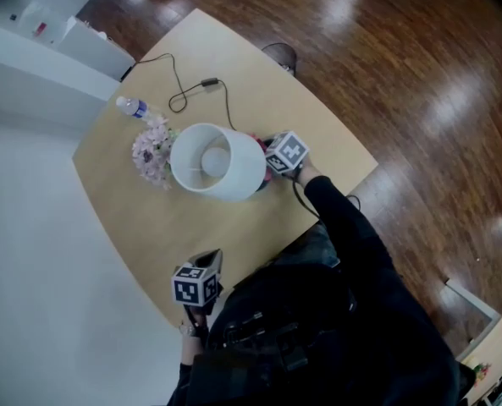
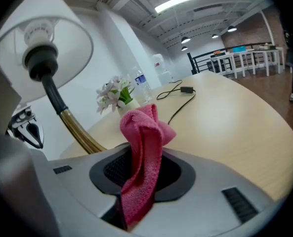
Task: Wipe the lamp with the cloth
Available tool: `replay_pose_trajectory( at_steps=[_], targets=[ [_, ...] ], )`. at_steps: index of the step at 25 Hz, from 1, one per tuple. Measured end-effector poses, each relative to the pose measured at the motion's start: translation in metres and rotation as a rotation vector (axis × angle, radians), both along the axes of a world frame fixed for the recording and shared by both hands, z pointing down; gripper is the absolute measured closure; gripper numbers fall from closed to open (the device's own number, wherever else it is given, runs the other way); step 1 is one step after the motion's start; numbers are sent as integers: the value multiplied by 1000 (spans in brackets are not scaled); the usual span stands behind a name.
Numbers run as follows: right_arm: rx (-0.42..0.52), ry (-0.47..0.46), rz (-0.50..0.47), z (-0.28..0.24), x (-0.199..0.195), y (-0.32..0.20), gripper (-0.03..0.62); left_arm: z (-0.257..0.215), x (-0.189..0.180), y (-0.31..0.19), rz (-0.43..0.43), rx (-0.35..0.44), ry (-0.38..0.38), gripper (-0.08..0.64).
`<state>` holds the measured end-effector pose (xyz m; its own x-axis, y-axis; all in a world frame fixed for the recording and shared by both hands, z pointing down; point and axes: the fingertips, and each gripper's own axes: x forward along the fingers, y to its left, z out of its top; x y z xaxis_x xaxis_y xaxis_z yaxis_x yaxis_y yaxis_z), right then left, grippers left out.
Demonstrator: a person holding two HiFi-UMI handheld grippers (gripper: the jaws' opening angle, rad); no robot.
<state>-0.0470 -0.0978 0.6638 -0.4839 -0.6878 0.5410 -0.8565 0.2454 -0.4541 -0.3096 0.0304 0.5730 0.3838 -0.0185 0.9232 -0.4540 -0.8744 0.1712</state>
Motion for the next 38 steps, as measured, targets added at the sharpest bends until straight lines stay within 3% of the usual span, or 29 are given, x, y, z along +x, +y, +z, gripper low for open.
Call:
replay_pose_trajectory(
  at_steps=[5, 18, 28, 38],
  targets=[
    [-1, 52, -5, 3, -7, 14, 476, 3, 0, 4, 0, -5, -3, 560],
    [-11, 70, 39, 3, -41, 71, 477, 9, 24, 17, 34, -12, 59, 560],
    [-82, 229, 169, 11, -49, 76, 477, 9, 17, 25, 9, -14, 109, 560],
    [-126, 323, 187, 16, -68, 87, 476, 11, 4, 24, -16, -20, 159, 560]
  ],
)
